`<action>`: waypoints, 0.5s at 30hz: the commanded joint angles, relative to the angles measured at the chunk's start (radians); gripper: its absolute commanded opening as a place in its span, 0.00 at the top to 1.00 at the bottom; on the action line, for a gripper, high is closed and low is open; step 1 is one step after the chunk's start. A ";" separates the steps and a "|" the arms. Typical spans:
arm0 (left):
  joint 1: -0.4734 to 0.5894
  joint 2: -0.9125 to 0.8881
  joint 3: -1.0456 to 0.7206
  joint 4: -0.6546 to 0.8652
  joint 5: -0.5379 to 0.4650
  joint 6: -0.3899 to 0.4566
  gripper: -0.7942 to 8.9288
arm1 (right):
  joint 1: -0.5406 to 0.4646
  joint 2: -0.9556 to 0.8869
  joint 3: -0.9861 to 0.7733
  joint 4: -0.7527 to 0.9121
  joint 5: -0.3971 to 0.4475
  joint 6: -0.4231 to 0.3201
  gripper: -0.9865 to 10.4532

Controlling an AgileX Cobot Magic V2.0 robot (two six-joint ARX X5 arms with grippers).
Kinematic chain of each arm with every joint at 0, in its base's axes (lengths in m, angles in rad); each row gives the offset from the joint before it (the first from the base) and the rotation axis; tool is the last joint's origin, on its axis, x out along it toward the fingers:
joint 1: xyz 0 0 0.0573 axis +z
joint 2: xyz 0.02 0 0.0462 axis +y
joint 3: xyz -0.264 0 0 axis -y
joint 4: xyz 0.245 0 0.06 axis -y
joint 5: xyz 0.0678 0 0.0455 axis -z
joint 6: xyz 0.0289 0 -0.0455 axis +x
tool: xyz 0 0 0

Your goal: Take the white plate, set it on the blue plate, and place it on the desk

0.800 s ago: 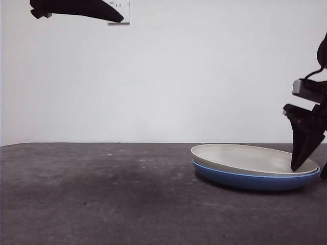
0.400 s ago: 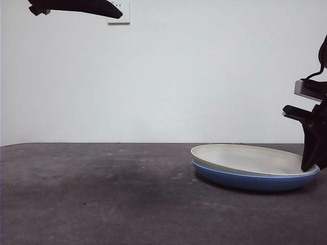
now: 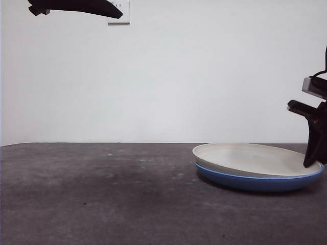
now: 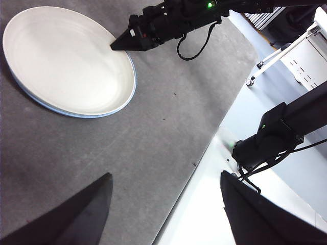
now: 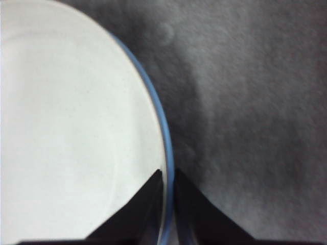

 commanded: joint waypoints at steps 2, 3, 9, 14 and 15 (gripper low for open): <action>-0.006 0.004 0.011 0.010 0.005 -0.003 0.57 | 0.007 -0.031 0.011 0.027 -0.032 0.038 0.91; -0.006 0.004 0.011 0.010 0.005 -0.003 0.57 | 0.011 -0.046 0.011 0.033 -0.033 0.042 0.91; -0.006 0.004 0.011 0.011 0.005 -0.003 0.57 | 0.023 -0.152 0.013 0.032 -0.085 0.084 0.91; -0.006 0.004 0.011 0.011 0.005 -0.003 0.57 | 0.061 -0.206 0.013 0.015 -0.104 0.111 0.91; -0.006 0.004 0.011 0.011 0.005 -0.003 0.57 | 0.074 -0.210 0.013 0.014 -0.104 0.115 0.91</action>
